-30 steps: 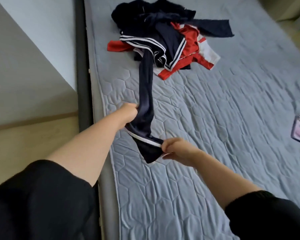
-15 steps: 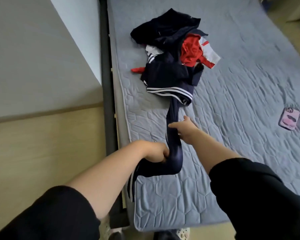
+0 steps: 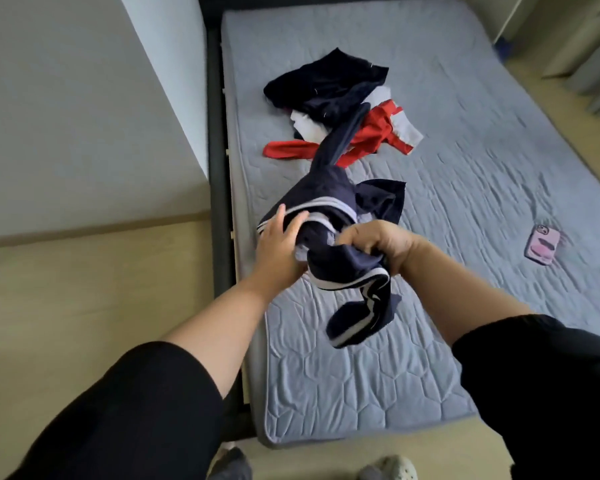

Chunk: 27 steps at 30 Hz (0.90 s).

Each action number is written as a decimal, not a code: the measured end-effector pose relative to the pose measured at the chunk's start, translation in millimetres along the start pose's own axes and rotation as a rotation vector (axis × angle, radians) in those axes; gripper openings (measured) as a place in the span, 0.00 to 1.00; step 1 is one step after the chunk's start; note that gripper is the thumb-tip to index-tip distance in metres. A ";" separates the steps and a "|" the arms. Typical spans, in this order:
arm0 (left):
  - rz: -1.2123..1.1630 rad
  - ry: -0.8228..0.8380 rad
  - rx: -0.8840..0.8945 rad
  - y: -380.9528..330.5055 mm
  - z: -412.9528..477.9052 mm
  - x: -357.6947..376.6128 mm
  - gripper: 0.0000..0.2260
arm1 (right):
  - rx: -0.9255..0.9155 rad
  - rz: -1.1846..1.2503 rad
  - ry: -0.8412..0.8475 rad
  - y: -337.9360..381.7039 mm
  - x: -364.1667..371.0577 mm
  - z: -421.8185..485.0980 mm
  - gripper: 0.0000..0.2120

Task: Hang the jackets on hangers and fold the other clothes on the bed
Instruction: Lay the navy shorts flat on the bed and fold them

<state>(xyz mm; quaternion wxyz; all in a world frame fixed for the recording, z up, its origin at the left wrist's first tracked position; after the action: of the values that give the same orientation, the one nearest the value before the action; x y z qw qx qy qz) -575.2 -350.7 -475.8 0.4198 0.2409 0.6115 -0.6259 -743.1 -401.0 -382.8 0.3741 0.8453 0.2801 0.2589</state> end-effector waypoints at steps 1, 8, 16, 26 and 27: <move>0.056 0.041 0.064 -11.8 -0.9 7.4 0.23 | 0.004 -0.036 -0.011 2.7 -8.6 -6.3 0.13; -0.220 0.187 -0.600 -70.7 -29.3 32.4 0.15 | -0.010 -0.512 -0.782 -19.1 -104.7 -25.0 0.13; -0.629 0.115 -0.559 -126.4 8.1 14.0 0.10 | -0.154 -0.664 -0.590 -65.1 -94.0 -21.7 0.33; 0.052 0.526 -0.356 49.0 -71.9 189.5 0.34 | -0.098 -1.034 -0.448 -249.3 -109.9 109.4 0.40; 0.028 0.537 -0.388 62.9 -77.2 214.5 0.37 | -0.074 -1.040 -0.424 -271.5 -114.6 126.7 0.43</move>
<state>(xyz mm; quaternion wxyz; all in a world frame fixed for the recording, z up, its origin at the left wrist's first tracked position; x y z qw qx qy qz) -653.9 -319.1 -696.5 0.2901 0.3213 0.8049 -0.4059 -818.3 -386.3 -694.3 0.5299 0.6159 0.5694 -0.1253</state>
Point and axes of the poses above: each hand's wrist, its own z-axis towards the middle knuckle, its own x-axis out of the palm, y = z × x, the point moved 1 cm from there along z, towards the middle knuckle, and after that the axes turned 9 degrees about -y, right-handed, at the moved point
